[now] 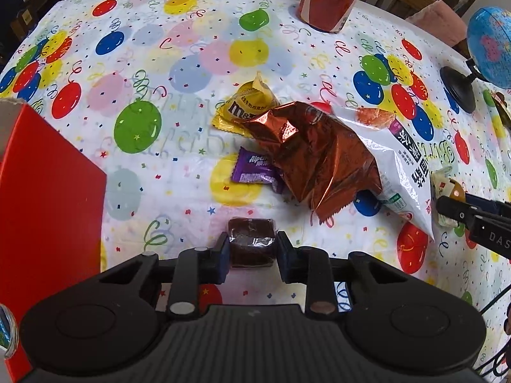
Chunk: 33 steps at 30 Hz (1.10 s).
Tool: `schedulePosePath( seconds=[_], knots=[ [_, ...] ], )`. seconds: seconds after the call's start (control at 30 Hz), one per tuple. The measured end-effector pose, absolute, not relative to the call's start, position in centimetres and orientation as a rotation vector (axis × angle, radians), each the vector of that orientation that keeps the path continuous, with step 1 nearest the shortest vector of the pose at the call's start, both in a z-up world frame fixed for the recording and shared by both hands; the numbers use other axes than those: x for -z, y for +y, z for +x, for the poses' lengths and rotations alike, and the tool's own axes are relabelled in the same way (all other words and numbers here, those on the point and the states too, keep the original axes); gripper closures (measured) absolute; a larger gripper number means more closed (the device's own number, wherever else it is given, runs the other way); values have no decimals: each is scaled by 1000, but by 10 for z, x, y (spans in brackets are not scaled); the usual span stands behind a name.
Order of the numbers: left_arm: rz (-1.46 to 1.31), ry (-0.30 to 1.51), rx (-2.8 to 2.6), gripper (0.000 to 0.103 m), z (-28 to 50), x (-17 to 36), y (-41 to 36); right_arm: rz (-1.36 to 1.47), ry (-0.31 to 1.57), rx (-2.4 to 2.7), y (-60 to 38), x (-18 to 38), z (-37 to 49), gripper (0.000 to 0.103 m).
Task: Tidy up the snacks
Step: 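Grasp the clear-wrapped egg with the right tool while the left grasps the chocolate square, then carry the egg and chocolate square with both tools over the box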
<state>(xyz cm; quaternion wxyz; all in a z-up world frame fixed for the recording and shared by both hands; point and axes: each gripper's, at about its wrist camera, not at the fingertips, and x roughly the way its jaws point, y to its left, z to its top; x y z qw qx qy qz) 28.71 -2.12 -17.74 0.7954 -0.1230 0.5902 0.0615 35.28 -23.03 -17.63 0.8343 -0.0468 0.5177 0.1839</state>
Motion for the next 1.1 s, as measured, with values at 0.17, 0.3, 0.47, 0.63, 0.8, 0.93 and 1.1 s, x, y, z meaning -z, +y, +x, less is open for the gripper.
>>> schedulePosePath(
  seconds=[0.17, 0.3, 0.47, 0.63, 0.8, 0.93, 1.1],
  knots=[
    [-263, 1265, -132, 74, 279, 172, -20, -80, 1110, -382, -235, 173, 336, 62],
    [-254, 1256, -125, 74, 269, 163, -21, -67, 1105, -377, -239, 165, 319, 62],
    [-234, 1252, -114, 74, 253, 149, -23, -52, 1098, -386, -240, 147, 294, 62],
    [-224, 1242, -94, 74, 236, 133, -25, -46, 1095, -418, -234, 126, 267, 62],
    [-221, 1219, -68, 74, 214, 111, -24, -43, 1070, -453, -224, 102, 240, 62],
    [-214, 1194, -53, 74, 197, 91, -19, -44, 1047, -483, -212, 83, 220, 62],
    [-211, 1167, -46, 74, 177, 69, -7, -48, 1013, -521, -193, 60, 199, 62]
  ],
)
